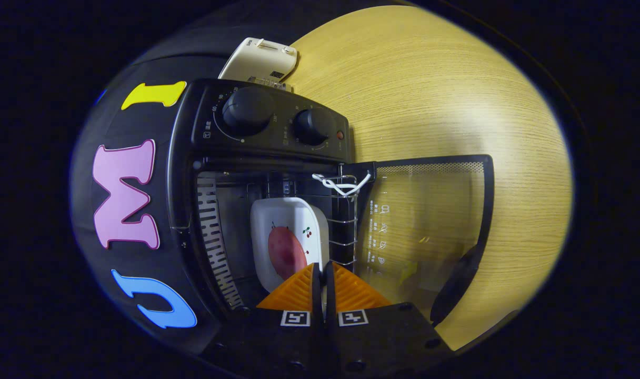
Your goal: Open the toaster oven, put the food inside, and close the toaster oven door.
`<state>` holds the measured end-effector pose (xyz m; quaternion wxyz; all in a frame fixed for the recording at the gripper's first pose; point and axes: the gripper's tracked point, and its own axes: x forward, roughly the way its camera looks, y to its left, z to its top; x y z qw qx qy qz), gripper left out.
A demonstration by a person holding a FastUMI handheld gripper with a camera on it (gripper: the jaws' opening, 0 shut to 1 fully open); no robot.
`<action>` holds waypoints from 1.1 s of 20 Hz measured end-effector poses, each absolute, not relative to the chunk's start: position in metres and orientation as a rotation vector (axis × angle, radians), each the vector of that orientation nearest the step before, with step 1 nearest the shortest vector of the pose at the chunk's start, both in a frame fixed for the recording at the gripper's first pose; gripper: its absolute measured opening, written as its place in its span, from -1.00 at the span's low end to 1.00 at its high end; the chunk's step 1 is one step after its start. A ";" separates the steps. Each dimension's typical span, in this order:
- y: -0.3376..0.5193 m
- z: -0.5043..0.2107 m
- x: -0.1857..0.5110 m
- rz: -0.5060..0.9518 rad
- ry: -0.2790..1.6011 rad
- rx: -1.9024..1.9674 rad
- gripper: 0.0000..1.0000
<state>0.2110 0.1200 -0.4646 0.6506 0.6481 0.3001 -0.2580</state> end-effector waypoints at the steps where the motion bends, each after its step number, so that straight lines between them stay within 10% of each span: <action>1: 0.121 -0.464 0.213 -0.584 0.676 1.484 -0.90; 7: 0.139 -0.458 0.218 -0.491 0.687 1.624 -0.62; 13: 0.133 -0.447 0.196 -0.458 0.740 1.577 0.85; 22: 0.123 -0.396 0.142 -0.249 0.776 1.348 0.97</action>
